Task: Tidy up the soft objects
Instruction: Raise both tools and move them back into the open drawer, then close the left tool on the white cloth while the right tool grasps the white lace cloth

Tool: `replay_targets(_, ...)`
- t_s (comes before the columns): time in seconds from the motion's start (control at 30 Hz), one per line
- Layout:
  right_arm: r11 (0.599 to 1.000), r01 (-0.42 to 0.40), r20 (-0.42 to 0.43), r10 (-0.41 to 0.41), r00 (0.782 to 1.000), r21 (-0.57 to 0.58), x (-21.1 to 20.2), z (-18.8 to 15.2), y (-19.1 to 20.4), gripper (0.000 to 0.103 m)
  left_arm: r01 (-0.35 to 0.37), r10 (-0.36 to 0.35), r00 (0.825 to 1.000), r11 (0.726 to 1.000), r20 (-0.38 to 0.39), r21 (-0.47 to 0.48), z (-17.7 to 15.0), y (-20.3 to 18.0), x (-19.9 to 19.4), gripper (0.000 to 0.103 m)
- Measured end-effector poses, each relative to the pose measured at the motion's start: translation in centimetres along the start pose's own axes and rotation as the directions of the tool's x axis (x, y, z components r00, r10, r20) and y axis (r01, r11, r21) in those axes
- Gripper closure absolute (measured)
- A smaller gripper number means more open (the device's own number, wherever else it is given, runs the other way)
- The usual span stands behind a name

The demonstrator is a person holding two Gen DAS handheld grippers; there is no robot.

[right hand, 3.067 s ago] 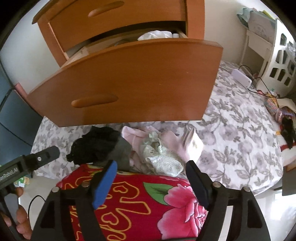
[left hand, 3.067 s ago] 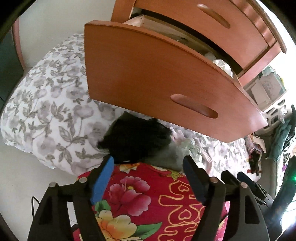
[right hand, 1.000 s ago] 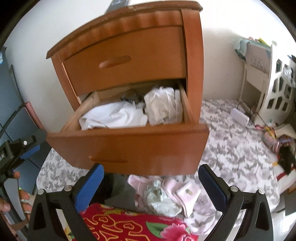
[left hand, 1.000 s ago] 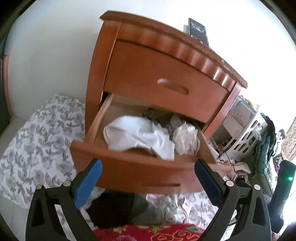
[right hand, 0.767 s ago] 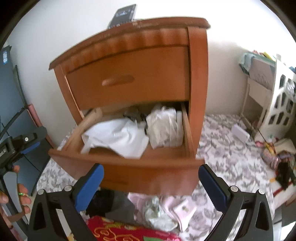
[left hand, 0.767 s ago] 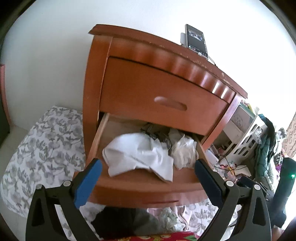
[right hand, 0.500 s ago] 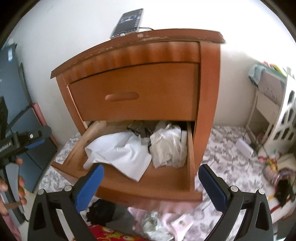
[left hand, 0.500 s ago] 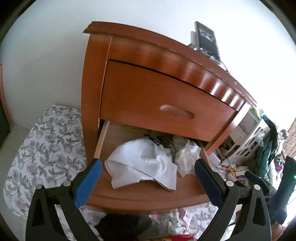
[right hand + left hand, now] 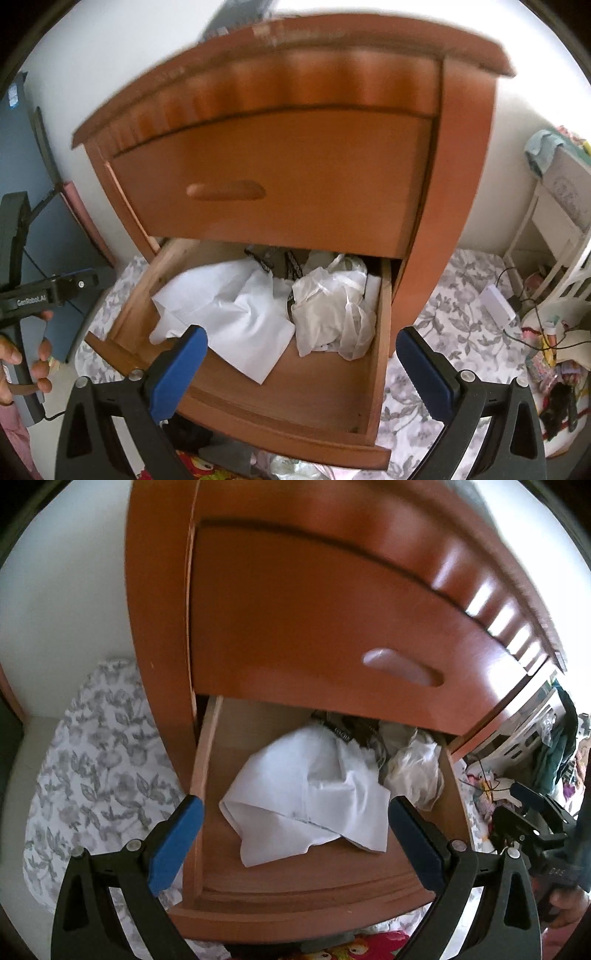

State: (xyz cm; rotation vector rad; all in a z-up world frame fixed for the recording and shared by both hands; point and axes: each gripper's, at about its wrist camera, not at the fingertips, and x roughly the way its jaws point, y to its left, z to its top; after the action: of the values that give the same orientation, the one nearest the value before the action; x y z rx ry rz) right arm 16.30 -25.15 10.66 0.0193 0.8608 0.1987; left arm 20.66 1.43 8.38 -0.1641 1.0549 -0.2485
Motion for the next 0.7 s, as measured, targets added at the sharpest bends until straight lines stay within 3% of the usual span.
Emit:
replay_targets(0.23, 1.0, 0.016, -0.106, -0.017, 0.994, -0.013, 4.3, 1.2, -0.4, 0.008, -0.059, 0.062, 0.995, 0.998, -0.081, 0.038, 0.6, 0.1, 3.8, 0.003)
replay_targets(0.4, 0.998, 0.051, -0.171, -0.056, 0.984, -0.035, 7.0, 1.6, -1.0, 0.017, -0.061, 0.071, 0.987, 0.996, -0.142, 0.071, 0.5, -0.1, 6.0, 0.003)
replay_targets(0.7, 0.99, 0.089, -0.262, -0.115, 0.958, -0.109, 10.8, 2.0, -1.4, 0.025, -0.086, 0.118, 0.965, 0.986, -0.233, 0.145, 0.7, -1.0, 9.0, 0.004)
